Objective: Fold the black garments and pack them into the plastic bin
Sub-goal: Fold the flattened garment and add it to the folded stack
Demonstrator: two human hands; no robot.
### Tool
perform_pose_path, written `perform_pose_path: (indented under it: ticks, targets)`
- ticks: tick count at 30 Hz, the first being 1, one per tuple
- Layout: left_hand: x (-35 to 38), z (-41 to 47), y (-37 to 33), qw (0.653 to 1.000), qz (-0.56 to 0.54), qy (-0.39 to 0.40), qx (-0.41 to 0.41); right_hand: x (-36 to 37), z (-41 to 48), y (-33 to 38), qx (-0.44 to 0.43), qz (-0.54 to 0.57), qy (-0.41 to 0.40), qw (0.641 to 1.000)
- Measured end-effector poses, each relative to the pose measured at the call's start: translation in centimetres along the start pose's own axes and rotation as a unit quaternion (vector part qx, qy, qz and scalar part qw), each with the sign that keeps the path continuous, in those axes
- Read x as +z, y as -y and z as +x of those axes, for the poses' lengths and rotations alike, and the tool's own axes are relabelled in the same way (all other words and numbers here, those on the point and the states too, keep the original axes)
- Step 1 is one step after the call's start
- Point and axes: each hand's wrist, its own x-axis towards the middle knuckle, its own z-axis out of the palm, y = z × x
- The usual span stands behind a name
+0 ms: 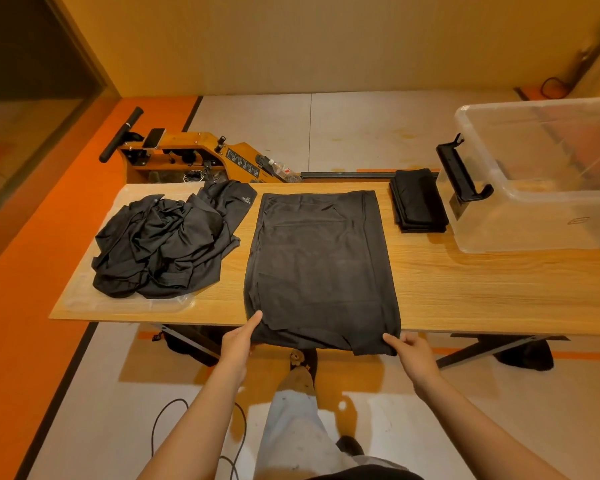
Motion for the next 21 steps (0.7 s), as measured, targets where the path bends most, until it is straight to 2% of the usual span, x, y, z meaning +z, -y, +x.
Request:
perform_pose_path:
  ticks: [4,9,11,15,18,21]
  targets:
    - [0.3,0.0,0.2,1.000,0.014,-0.006,-0.005,-0.4,-0.2,-0.2,0.002,0.044,-0.007,0.999]
    - [0.1,-0.4,0.0,1.000,0.013,-0.024,0.007,-0.7,-1.1,0.4,-0.025,0.057,-0.055,0.997]
    - [-0.2,-0.5,0.1,0.999,0.018,-0.026,0.024,-0.8,-1.3,0.8,-0.040,0.064,-0.070,0.995]
    - [-0.7,-1.4,-0.1,0.996,0.041,-0.032,0.074,-0.9,-2.0,2.7,-0.069,0.148,-0.059,0.985]
    - [-1.2,-1.7,-0.9,0.994,0.018,-0.034,0.098,-1.1,-2.0,4.0,-0.096,0.160,-0.062,0.981]
    - [-1.6,-1.8,-2.4,0.991,0.013,-0.008,0.133,-1.2,-1.7,5.0,-0.079,0.183,-0.063,0.978]
